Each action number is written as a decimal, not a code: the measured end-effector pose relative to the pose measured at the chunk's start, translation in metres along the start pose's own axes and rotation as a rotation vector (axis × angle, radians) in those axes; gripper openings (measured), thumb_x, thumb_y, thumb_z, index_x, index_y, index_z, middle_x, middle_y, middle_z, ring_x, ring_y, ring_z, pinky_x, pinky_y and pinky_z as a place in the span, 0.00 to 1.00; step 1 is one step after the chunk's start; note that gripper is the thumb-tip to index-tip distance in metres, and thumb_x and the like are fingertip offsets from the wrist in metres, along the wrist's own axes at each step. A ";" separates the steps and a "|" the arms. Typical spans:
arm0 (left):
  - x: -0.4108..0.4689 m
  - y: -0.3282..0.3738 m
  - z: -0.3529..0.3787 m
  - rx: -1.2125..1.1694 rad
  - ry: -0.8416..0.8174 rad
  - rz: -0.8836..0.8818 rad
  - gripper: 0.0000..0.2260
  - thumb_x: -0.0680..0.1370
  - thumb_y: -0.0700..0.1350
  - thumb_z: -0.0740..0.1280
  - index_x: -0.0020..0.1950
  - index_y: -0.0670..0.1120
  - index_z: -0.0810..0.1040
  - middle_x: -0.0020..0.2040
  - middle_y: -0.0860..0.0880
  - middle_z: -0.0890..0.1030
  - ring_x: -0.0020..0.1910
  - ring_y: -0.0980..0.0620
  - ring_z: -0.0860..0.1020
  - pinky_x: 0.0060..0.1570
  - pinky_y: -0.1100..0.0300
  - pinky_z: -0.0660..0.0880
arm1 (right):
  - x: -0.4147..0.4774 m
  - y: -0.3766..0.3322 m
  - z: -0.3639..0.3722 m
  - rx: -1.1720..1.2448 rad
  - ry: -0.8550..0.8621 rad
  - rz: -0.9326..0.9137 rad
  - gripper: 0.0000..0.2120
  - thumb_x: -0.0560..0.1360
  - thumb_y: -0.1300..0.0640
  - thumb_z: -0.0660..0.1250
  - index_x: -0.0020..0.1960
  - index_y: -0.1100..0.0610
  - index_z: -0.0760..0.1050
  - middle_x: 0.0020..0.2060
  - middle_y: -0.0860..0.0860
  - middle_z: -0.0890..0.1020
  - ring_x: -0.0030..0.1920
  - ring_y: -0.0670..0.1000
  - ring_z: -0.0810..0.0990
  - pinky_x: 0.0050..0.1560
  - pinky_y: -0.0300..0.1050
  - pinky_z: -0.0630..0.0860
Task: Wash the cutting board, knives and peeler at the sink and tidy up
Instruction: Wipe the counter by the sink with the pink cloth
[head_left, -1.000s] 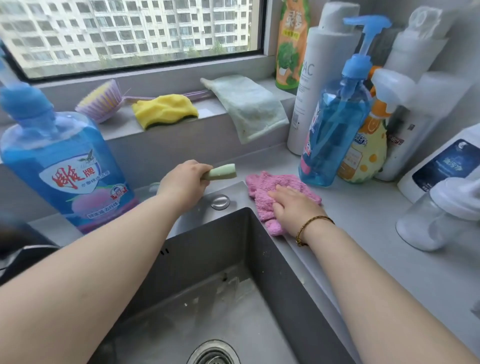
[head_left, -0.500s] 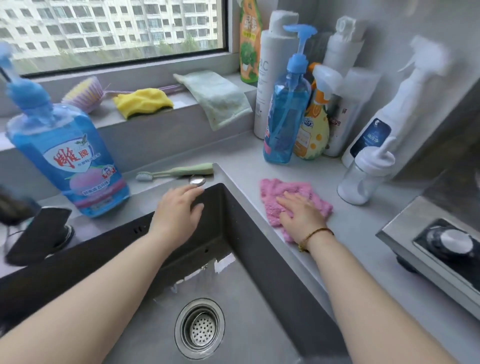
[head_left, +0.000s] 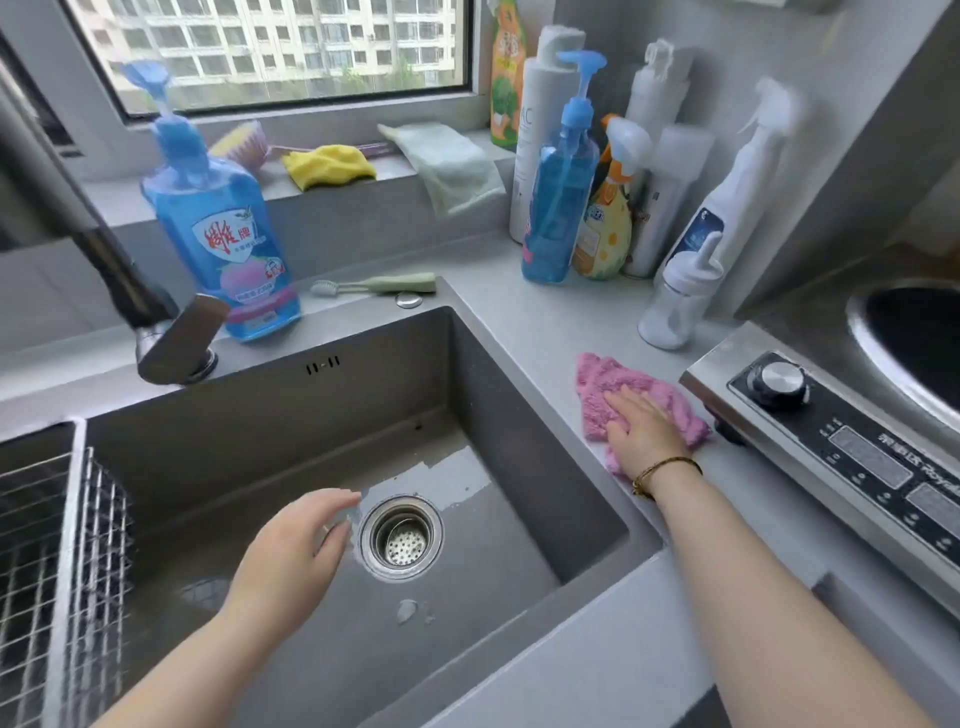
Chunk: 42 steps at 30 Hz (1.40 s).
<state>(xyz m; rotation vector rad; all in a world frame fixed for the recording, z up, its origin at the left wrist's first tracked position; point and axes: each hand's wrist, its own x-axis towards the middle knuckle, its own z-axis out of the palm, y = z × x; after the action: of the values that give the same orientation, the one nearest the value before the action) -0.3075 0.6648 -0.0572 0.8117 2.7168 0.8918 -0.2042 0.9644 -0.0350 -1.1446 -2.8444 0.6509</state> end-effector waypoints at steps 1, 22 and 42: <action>-0.007 -0.001 0.001 -0.004 0.010 -0.013 0.13 0.75 0.34 0.63 0.58 0.41 0.79 0.58 0.47 0.79 0.60 0.47 0.75 0.56 0.62 0.65 | -0.005 -0.007 0.004 0.020 -0.037 -0.058 0.22 0.79 0.63 0.53 0.72 0.55 0.61 0.74 0.52 0.57 0.75 0.50 0.53 0.70 0.37 0.46; -0.213 -0.070 -0.055 0.289 -0.031 0.088 0.18 0.72 0.48 0.58 0.51 0.39 0.81 0.46 0.45 0.84 0.42 0.43 0.83 0.43 0.46 0.77 | -0.211 -0.001 0.047 0.059 0.037 -0.051 0.22 0.78 0.64 0.56 0.72 0.58 0.61 0.74 0.54 0.59 0.74 0.51 0.55 0.71 0.37 0.46; -0.242 -0.086 -0.063 0.017 0.118 -0.017 0.38 0.67 0.61 0.42 0.62 0.40 0.76 0.63 0.43 0.76 0.64 0.45 0.72 0.66 0.53 0.61 | -0.342 -0.154 0.118 0.294 -0.081 -0.530 0.14 0.77 0.61 0.60 0.60 0.55 0.75 0.53 0.53 0.81 0.55 0.51 0.77 0.55 0.41 0.71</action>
<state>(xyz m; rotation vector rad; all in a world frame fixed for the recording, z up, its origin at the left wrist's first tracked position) -0.1632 0.4430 -0.0595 0.7604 2.8313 0.9430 -0.0740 0.5934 -0.0346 -0.3088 -2.7931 1.0294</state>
